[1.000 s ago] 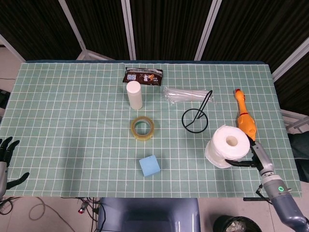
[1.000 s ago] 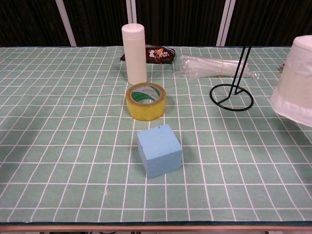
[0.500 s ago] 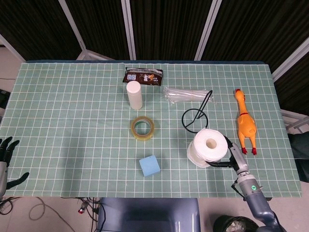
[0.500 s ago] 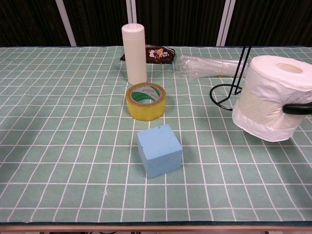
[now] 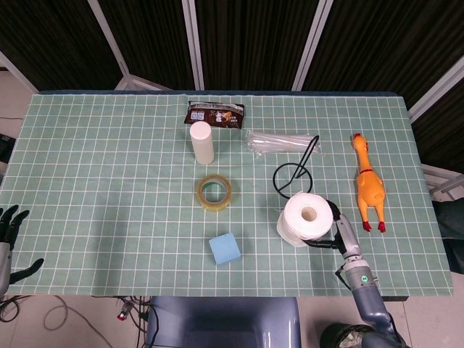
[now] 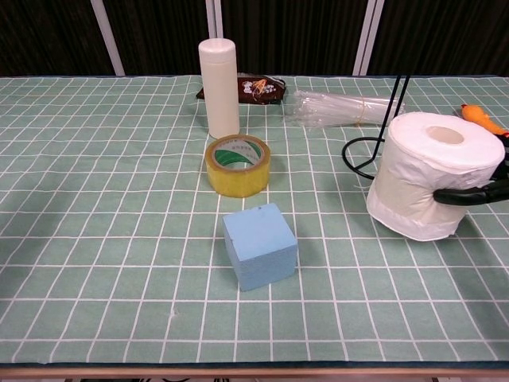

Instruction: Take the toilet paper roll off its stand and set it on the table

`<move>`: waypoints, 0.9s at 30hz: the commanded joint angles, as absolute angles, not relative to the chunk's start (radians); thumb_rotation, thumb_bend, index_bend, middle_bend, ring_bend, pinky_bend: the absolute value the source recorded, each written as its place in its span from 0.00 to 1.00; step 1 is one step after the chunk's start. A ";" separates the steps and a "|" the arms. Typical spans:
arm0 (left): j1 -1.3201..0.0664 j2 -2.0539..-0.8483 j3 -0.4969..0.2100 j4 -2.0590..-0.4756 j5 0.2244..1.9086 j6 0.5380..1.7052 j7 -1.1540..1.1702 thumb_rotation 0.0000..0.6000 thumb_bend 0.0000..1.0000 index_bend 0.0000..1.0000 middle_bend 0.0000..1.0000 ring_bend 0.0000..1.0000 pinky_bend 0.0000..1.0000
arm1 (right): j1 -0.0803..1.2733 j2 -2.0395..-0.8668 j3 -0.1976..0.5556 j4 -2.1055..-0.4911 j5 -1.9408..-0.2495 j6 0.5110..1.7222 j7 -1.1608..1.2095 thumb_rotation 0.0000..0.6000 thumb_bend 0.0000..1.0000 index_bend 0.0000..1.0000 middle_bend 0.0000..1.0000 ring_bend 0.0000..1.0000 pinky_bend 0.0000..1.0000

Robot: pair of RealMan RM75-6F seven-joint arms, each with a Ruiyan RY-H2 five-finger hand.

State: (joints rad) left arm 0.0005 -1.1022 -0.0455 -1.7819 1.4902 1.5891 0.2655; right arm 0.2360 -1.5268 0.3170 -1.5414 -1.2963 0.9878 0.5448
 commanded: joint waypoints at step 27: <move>0.000 -1.101 -0.039 -1.786 1.496 1.584 0.272 1.00 0.07 0.15 0.04 0.00 0.00 | 0.297 -1.358 0.225 -1.576 -1.343 0.913 0.638 1.00 0.00 0.00 0.00 0.00 0.00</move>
State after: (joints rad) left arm -0.0005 -1.1014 -0.0391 -1.7858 1.4963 1.5836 0.2715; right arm 0.2995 -1.3833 0.2326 -1.5660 -1.3222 0.9065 0.6140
